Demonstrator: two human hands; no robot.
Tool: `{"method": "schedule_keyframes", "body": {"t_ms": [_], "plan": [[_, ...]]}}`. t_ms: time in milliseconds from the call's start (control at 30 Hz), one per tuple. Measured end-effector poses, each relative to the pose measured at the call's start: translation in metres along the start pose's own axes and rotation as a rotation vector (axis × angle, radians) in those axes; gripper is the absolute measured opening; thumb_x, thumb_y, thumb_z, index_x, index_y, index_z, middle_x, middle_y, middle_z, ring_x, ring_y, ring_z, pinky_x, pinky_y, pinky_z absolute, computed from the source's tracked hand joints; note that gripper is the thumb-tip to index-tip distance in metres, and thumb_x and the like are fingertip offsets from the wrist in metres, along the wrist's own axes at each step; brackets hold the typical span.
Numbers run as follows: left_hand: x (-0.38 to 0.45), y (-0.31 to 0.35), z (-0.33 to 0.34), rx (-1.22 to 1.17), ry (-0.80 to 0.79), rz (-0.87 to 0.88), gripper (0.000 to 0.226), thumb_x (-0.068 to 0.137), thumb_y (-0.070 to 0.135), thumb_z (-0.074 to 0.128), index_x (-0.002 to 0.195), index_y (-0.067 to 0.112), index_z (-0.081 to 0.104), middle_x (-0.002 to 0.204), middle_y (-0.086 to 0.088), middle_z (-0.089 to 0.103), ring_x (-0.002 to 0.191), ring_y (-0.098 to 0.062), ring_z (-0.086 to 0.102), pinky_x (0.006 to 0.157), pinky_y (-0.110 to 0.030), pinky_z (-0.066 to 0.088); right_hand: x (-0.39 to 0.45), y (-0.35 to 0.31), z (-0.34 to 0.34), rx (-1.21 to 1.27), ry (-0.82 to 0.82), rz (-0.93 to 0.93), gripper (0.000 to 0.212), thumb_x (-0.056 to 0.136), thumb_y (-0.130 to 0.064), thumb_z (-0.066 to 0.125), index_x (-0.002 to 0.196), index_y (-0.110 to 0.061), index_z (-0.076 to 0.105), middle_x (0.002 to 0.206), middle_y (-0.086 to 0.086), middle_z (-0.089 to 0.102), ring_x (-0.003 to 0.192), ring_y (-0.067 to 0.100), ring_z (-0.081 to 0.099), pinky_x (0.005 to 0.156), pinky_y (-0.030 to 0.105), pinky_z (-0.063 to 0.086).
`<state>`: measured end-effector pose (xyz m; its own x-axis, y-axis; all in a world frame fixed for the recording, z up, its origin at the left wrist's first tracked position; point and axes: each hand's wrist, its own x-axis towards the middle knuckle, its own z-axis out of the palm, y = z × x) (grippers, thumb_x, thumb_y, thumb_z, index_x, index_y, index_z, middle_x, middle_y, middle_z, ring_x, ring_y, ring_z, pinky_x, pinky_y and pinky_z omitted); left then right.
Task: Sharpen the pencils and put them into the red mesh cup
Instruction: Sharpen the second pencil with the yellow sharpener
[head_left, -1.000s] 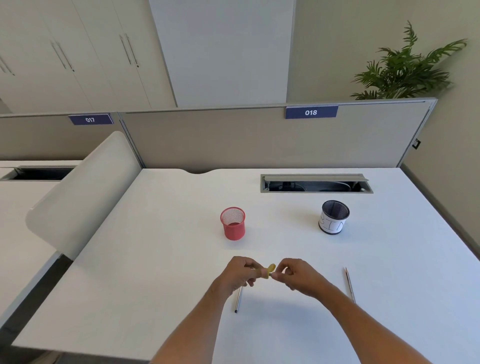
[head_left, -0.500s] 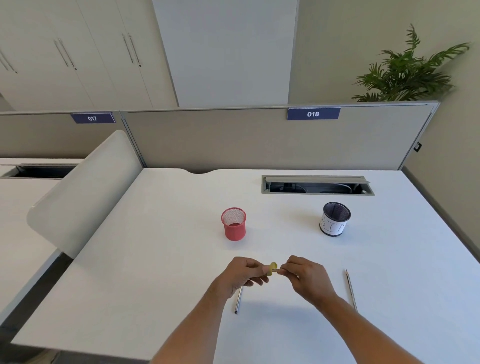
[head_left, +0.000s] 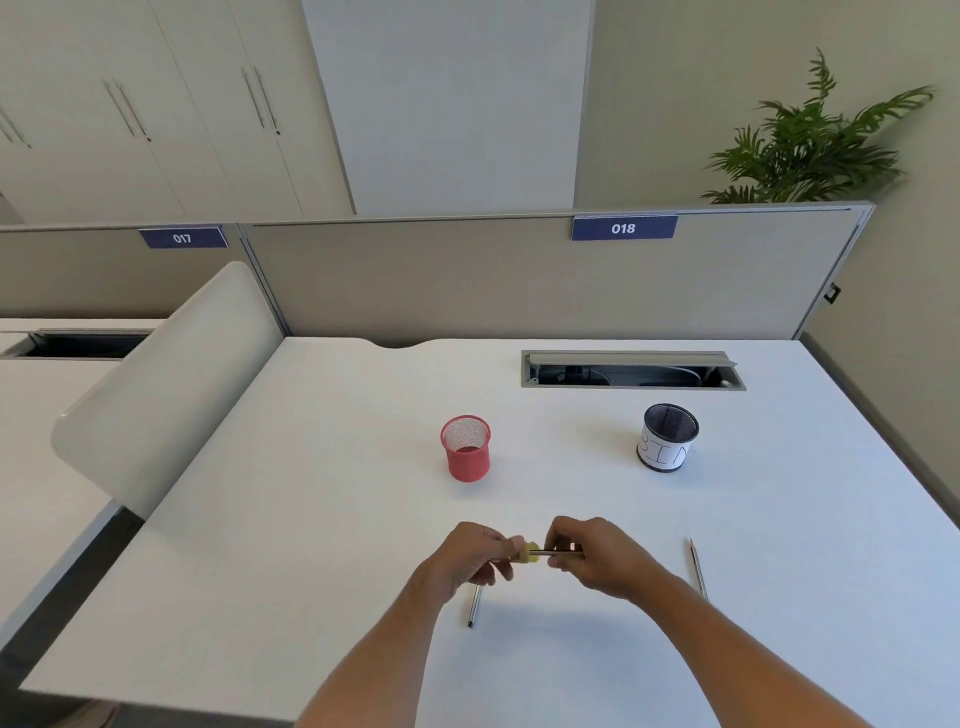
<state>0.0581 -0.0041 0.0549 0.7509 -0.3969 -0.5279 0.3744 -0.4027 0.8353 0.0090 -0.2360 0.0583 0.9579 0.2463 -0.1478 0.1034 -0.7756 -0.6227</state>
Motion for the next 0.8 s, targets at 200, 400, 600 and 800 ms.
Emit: {"method": "schedule_keyframes", "body": {"t_ms": [200, 400, 600, 800], "plan": [[0.002, -0.002, -0.003, -0.118, -0.041, -0.047, 0.053, 0.091, 0.056, 0.065, 0.083, 0.006, 0.082, 0.062, -0.008, 0.05, 0.048, -0.014, 0.023, 0.049, -0.023, 0.028, -0.001, 0.001, 0.01, -0.427, 0.504, -0.506, 0.007, 0.089, -0.024, 0.077, 0.085, -0.02, 0.074, 0.079, -0.007, 0.065, 0.063, 0.019, 0.057, 0.046, 0.031, 0.045], [0.004, 0.003, 0.002, -0.047, 0.013, 0.086, 0.023, 0.082, 0.038, 0.08, 0.08, 0.015, 0.082, 0.064, -0.006, 0.063, 0.049, -0.012, 0.039, 0.051, -0.02, 0.032, 0.0, -0.001, 0.006, -0.215, 0.297, -0.1, 0.019, 0.097, -0.035, 0.065, 0.086, -0.023, 0.075, 0.076, -0.007, 0.066, 0.066, 0.015, 0.059, 0.056, 0.031, 0.046], [0.005, 0.008, 0.012, 0.018, 0.033, 0.217, 0.024, 0.077, 0.005, 0.086, 0.1, 0.003, 0.08, 0.081, -0.002, 0.075, 0.068, -0.009, 0.061, 0.06, -0.02, 0.046, 0.005, 0.002, -0.012, 0.474, -0.203, 0.34, 0.035, 0.093, -0.042, 0.063, 0.078, -0.015, 0.078, 0.057, -0.001, 0.05, 0.046, 0.013, 0.037, 0.044, 0.021, 0.023], [0.004, 0.009, 0.007, 0.022, 0.097, 0.127, 0.022, 0.082, 0.021, 0.084, 0.097, 0.005, 0.08, 0.071, 0.0, 0.067, 0.054, -0.009, 0.054, 0.051, -0.017, 0.038, 0.005, -0.006, -0.019, 0.28, -0.112, 0.177, 0.018, 0.08, -0.033, 0.074, 0.093, -0.028, 0.062, 0.076, -0.006, 0.074, 0.055, 0.003, 0.055, 0.056, 0.028, 0.046]]}}
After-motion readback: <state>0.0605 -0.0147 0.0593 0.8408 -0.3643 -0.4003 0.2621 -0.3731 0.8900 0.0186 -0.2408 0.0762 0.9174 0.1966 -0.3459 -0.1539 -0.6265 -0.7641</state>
